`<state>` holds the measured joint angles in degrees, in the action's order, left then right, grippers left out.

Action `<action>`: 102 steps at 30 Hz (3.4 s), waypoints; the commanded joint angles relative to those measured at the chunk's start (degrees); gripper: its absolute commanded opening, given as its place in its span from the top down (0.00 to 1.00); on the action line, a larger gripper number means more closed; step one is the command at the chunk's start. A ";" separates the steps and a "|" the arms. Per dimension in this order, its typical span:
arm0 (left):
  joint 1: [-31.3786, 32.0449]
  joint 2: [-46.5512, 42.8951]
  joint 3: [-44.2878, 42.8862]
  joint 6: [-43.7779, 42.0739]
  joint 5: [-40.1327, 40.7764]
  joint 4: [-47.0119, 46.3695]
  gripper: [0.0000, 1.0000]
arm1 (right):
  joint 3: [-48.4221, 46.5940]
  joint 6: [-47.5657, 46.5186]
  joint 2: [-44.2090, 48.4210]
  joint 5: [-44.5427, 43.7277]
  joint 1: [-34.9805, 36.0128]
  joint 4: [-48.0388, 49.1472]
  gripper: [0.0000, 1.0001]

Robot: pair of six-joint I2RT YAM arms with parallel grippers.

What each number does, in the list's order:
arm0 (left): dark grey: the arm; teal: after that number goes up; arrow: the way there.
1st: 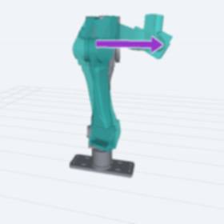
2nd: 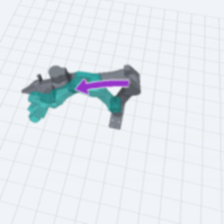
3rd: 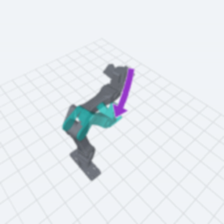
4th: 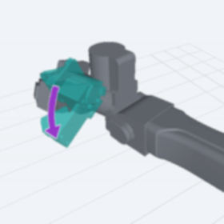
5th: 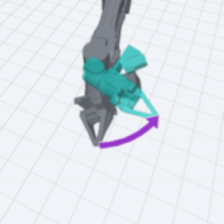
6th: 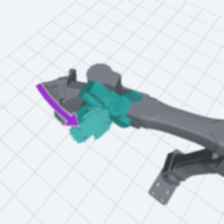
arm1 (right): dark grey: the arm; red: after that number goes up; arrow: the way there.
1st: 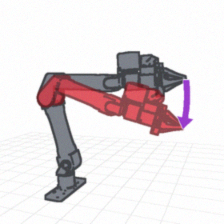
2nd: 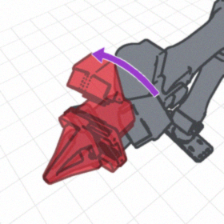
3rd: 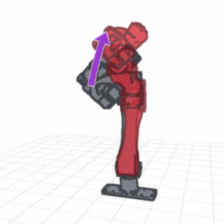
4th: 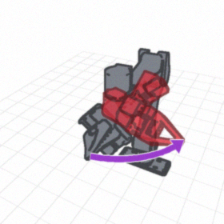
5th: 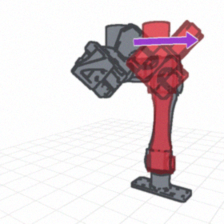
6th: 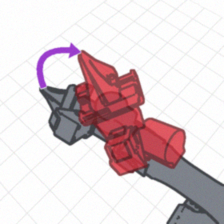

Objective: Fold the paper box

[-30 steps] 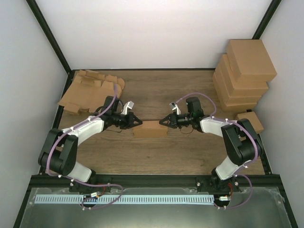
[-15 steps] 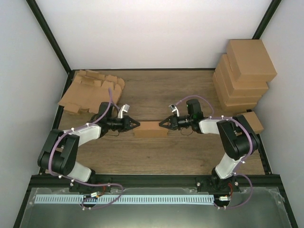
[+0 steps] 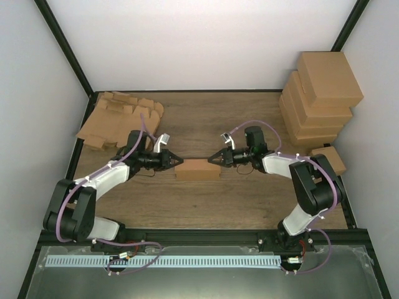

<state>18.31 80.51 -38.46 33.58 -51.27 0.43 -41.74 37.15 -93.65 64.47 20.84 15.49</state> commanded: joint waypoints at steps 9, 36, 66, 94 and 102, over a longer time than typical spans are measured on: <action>-0.61 3.64 10.08 2.68 0.77 -9.32 0.96 | 2.48 -1.46 -6.42 0.78 0.15 4.15 0.99; 5.40 -16.17 6.44 4.39 11.07 24.03 0.86 | 8.60 -8.71 14.93 -25.39 3.07 -30.05 0.82; 5.91 -2.60 12.45 11.77 10.06 -5.22 0.65 | -4.67 -14.74 3.26 -29.75 2.51 -24.37 0.30; 3.15 -3.46 17.89 7.43 13.21 1.14 0.96 | 2.67 -11.70 10.17 -9.24 -3.17 -22.97 0.10; 3.18 -3.15 17.72 6.67 12.60 1.36 0.96 | 2.95 -8.28 11.05 -5.11 -3.14 -21.92 0.39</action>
<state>21.45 75.90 -22.61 41.89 -40.64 -3.01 -38.68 26.70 -84.44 55.99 17.93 -7.31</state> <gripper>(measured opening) 0.039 0.676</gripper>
